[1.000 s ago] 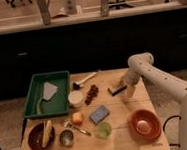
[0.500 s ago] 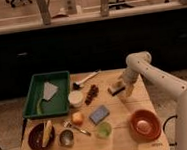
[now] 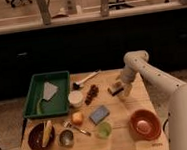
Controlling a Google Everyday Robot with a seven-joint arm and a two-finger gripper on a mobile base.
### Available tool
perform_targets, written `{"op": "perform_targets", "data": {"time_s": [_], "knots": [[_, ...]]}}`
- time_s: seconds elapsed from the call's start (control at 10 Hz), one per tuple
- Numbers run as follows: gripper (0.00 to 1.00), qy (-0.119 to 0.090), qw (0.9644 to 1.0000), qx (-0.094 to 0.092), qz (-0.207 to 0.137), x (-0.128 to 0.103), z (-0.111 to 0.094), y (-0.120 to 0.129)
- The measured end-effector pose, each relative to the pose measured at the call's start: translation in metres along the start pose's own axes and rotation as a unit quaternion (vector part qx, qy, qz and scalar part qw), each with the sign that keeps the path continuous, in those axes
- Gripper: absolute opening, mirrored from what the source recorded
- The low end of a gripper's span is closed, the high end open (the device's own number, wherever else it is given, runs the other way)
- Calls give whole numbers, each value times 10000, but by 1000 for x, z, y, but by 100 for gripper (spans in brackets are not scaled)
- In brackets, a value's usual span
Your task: Place eraser in plastic cup
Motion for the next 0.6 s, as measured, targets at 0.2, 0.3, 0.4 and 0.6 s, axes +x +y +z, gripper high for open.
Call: {"op": "perform_targets", "data": {"time_s": [0.2,0.3,0.4,0.6], "knots": [[43,-35,10000,-55,-9,2,3,0],[31,-64,9999,-115,-14,2,7,1],[23,-82,9999,-123,-12,3,8,0],[3,-120,9998,-172,-11,4,11,0]]}}
